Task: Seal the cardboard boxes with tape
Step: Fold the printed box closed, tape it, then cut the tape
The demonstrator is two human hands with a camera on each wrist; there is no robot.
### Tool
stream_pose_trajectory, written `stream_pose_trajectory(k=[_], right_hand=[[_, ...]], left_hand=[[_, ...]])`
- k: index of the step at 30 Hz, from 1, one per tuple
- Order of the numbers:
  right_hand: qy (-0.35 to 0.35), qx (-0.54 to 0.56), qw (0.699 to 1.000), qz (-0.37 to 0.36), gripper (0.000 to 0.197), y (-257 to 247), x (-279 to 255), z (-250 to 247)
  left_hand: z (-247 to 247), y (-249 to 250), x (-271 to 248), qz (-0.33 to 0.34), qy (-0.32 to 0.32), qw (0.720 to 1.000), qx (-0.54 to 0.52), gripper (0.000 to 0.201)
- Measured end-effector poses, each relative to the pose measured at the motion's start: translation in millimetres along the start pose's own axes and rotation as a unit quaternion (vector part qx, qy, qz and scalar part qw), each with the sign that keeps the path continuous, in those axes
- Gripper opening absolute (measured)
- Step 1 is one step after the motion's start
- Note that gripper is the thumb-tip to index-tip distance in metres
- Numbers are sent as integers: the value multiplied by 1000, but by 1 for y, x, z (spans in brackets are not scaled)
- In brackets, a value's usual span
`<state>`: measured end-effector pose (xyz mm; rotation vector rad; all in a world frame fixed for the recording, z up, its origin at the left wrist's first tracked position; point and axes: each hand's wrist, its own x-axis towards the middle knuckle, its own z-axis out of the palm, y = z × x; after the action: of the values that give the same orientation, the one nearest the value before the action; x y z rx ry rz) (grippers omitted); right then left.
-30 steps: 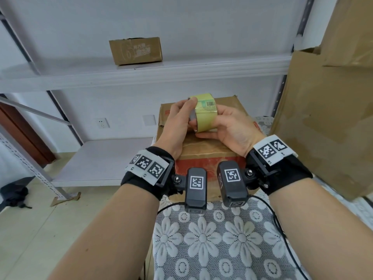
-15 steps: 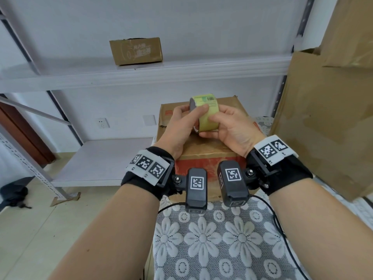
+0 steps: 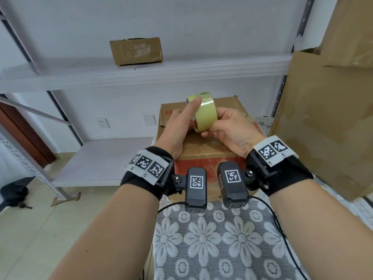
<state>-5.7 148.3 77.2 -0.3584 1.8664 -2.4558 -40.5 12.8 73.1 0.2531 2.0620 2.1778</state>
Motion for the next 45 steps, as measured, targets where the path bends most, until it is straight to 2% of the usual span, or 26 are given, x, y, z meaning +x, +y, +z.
stream_pose_trajectory(k=[3, 6, 11, 13, 16, 18, 20, 25, 27, 30, 31, 34, 39, 42, 45], right_hand=[[7, 37, 999, -1, 25, 1, 0, -1], [14, 34, 999, 4, 21, 2, 1, -1], [15, -5, 1000, 3, 43, 4, 2, 0], [10, -14, 1000, 3, 46, 4, 2, 0], [12, -24, 1000, 1, 41, 4, 1, 1], [17, -17, 1000, -5, 31, 4, 1, 1], [24, 0, 1000, -3, 23, 2, 1, 1], [24, -13, 1000, 3, 27, 0, -1, 1], [10, -20, 1000, 2, 34, 0, -2, 2], [3, -24, 1000, 3, 42, 1, -2, 2], [6, -26, 1000, 4, 42, 0, -2, 2], [26, -58, 998, 10, 39, -2, 1, 4], [44, -108, 993, 21, 40, -2, 2, 6], [34, -58, 998, 12, 40, -5, -1, 2], [27, -15, 1000, 0, 38, -9, -2, 0]], left_hand=[[2, 4, -7, 10, -11, 1000, 3, 105], [3, 2, -9, 21, -12, 1000, 0, 102], [4, 2, -10, 23, 9, 1000, -1, 97], [4, 2, -10, 22, 19, 1000, 2, 97], [3, 3, -5, 20, 17, 1000, 14, 102], [3, 4, -7, 23, 7, 1000, 13, 101], [3, 6, -9, 27, -4, 1000, 13, 96], [3, 9, -14, 37, -7, 999, 11, 78], [3, 8, -12, 31, 1, 1000, 7, 83], [3, 0, -6, 17, 29, 999, 6, 113], [4, 1, -7, 21, 34, 999, 5, 113], [6, 11, -12, 34, 47, 998, 11, 100], [8, 14, -10, 33, 55, 997, 31, 96], [12, 18, -9, 38, 80, 995, 54, 63], [16, 20, -9, 59, 105, 989, 90, 51]])
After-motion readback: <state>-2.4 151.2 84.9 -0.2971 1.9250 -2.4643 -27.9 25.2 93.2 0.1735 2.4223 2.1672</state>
